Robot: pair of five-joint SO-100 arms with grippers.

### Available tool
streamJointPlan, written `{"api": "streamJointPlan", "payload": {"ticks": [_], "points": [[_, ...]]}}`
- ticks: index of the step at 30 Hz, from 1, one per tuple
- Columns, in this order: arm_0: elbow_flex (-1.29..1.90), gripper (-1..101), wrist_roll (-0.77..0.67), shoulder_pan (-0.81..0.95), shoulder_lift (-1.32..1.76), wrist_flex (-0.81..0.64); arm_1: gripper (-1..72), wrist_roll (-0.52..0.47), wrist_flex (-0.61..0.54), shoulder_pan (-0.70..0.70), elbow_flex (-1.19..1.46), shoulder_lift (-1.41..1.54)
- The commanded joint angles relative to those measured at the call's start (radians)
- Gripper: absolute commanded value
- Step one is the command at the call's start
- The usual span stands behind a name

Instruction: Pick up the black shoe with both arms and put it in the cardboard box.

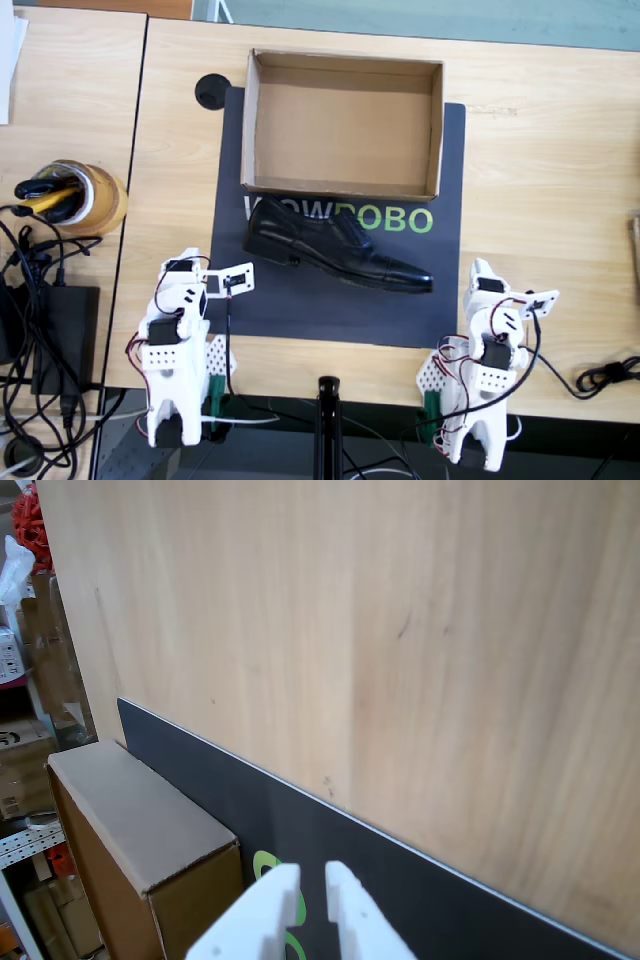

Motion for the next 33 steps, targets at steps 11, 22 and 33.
{"api": "streamJointPlan", "payload": {"ticks": [11,22,33], "points": [[0.012,0,0.012,-0.006,0.017,-0.002,3.8,-0.014,-0.011,0.015,0.009,0.044],[0.012,0,0.012,-0.006,0.017,-0.002,3.7,-0.014,-0.011,0.015,0.009,0.044],[0.012,4,0.029,0.006,0.017,-0.002,-0.1,-0.014,-0.011,0.015,0.009,0.044]]}}
